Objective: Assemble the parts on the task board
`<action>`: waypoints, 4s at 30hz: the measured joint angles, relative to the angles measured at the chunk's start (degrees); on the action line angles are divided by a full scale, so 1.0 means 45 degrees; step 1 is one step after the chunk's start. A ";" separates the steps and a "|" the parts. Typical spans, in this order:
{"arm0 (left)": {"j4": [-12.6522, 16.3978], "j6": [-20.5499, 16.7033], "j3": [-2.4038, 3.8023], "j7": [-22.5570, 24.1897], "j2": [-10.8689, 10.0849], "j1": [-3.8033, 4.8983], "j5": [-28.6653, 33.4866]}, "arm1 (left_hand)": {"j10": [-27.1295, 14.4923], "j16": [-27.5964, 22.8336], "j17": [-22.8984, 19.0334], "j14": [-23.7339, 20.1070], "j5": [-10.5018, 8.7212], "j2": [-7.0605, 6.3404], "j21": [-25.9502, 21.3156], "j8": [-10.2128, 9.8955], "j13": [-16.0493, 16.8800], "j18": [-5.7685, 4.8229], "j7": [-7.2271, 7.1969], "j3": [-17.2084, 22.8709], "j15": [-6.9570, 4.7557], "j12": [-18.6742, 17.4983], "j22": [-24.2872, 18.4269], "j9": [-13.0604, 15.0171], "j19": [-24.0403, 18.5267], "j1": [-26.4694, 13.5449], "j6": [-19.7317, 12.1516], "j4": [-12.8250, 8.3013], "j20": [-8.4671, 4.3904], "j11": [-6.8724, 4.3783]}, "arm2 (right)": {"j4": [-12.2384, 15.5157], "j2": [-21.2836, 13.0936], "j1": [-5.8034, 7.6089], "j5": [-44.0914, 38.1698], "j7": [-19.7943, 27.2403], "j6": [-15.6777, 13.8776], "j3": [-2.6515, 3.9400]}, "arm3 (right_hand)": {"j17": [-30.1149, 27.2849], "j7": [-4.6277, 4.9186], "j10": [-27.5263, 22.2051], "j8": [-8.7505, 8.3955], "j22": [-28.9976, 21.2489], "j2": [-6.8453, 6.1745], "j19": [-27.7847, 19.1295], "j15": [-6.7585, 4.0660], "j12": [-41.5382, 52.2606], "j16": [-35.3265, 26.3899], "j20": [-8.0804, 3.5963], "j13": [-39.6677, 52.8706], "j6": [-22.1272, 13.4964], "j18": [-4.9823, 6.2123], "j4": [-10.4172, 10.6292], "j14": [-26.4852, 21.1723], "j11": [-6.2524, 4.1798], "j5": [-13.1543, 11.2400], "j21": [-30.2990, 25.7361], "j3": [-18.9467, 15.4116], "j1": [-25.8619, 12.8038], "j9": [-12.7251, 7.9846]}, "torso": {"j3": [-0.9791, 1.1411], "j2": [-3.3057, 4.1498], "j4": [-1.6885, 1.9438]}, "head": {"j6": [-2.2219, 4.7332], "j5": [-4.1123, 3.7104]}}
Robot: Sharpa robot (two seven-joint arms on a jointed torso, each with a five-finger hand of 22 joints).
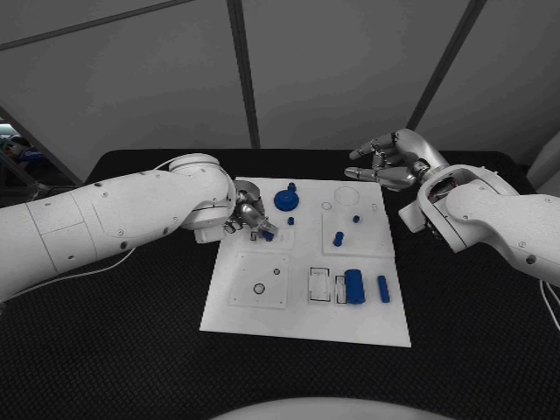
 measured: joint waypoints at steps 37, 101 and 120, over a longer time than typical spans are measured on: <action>-0.0345 0.0519 0.0013 -0.0265 0.0365 0.0001 -0.0394 | 0.0200 0.0000 -0.0010 0.0048 -0.0050 -0.0086 0.0235 0.0491 0.0060 -0.0013 -0.0180 0.0680 -0.0053 0.0137 0.0394 0.0449 0.0184 -0.0826 0.0320 -0.0471 -0.0090 -0.0153 | -0.0026 0.0014 -0.0002 -0.0003 -0.0026 0.0077 -0.0001 | -0.0003 0.0000 0.0000 -0.0001 -0.0070 0.0000 0.0000 0.0000 -0.0054 -0.0059 0.0000 -0.0019 0.0000 -0.0001 0.0000 0.0000 0.0001 0.0000 -0.0056 0.0000 0.0000 0.0000 | 0.0007 -0.0005 0.0000 | -0.0085 -0.0024; -0.0560 0.0776 -0.0015 -0.0379 0.0374 -0.0052 -0.0524 | 0.0405 0.0051 -0.0007 0.0024 -0.0080 -0.0138 0.0520 0.1181 -0.0550 0.0001 -0.0479 -0.3750 -0.0261 0.0065 0.1149 0.1245 0.0566 -0.3162 0.0792 0.0296 -0.0297 -0.0360 | 0.0004 -0.0048 -0.0002 -0.0003 -0.0079 0.0124 -0.0001 | 0.0003 0.0000 -0.0297 0.0065 -0.0746 0.0100 -0.0364 0.0000 -0.0297 -0.0433 0.0002 -0.0342 0.0000 0.0202 0.0115 0.0000 0.0021 0.0000 -0.0533 -0.0115 -0.0101 -0.0034 | -0.0011 -0.0009 0.0015 | -0.0105 -0.0085; -0.0068 -0.0035 0.1171 -0.0294 -0.0250 -0.0044 -0.0303 | -0.1321 -0.0321 -0.0579 -0.0182 0.0124 -0.0054 -0.1133 0.0433 -0.3292 -0.0006 0.0096 -0.5417 -0.0054 -0.1984 -0.0799 0.0811 -0.0680 -0.1992 -0.0299 0.0588 -0.0029 0.0096 | -0.0116 -0.0042 -0.0002 -0.0005 -0.0081 0.0136 -0.0001 | 0.0001 0.0000 -0.0296 0.0064 -0.0782 0.0045 -0.0364 0.0000 -0.0297 -0.0433 0.0002 -0.0340 0.0000 0.0200 0.0114 0.0000 0.0022 0.0000 -0.0533 -0.0114 -0.0155 -0.0032 | -0.0002 -0.0017 0.0011 | -0.0048 -0.0101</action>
